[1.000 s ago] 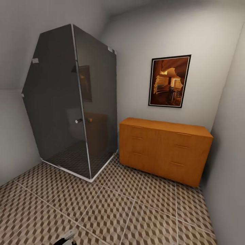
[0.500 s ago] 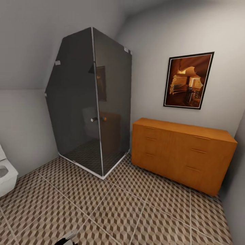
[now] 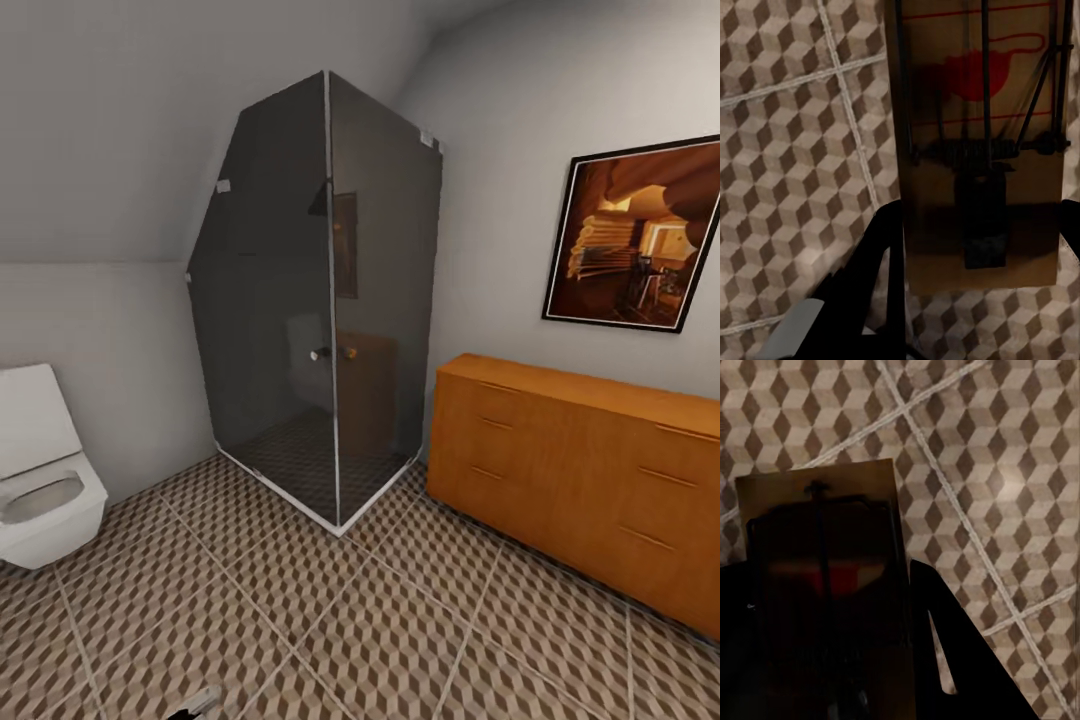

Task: Take the four mousetraps from the cabinet in the bathroom and place them on the bathroom floor. Make sure all four end up on the same floor surface, and ensure that at least two of them are either under or directly next to the same bathroom sink.

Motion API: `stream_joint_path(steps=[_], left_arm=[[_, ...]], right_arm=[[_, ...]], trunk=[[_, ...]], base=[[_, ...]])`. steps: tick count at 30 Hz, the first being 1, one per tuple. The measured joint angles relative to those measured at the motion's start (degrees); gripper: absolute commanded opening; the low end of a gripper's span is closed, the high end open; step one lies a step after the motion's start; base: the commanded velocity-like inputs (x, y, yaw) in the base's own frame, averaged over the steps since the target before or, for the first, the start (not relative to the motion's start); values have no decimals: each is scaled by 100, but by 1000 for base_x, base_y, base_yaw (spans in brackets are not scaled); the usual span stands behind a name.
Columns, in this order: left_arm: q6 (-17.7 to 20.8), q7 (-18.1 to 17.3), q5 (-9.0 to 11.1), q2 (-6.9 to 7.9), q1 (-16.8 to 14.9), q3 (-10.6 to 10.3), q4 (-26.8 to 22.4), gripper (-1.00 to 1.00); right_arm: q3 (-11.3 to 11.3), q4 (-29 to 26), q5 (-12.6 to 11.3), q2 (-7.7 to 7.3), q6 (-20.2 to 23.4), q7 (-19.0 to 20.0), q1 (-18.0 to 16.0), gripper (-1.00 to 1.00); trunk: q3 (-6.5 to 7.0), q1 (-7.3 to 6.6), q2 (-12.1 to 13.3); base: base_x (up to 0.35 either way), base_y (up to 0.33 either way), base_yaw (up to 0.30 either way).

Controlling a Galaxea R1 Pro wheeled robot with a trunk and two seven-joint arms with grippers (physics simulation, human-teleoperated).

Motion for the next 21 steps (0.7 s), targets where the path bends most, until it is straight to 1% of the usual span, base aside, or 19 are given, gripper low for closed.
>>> stream_joint_path(steps=[8,11,16,21], left_arm=[[4,-7,0,15,12,-1,0,-100],[5,-101,3,21,12,-1,0,-100],[6,-202,5,37,12,-1,0,-100],[6,-211,13,44,12,-1,0,-100]], right_arm=[[0,0,0,0,0,1,-3,-100],[0,0,0,0,-3,4,-1,-100],[5,-1,0,-1,6,7,0,-100],[1,0,0,0,2,8,-2,-100]], trunk=[[0,0,0],[0,0,0],[0,0,0],[0,0,0]], base=[[323,0,270],[324,0,253],[324,0,90],[324,0,231]])
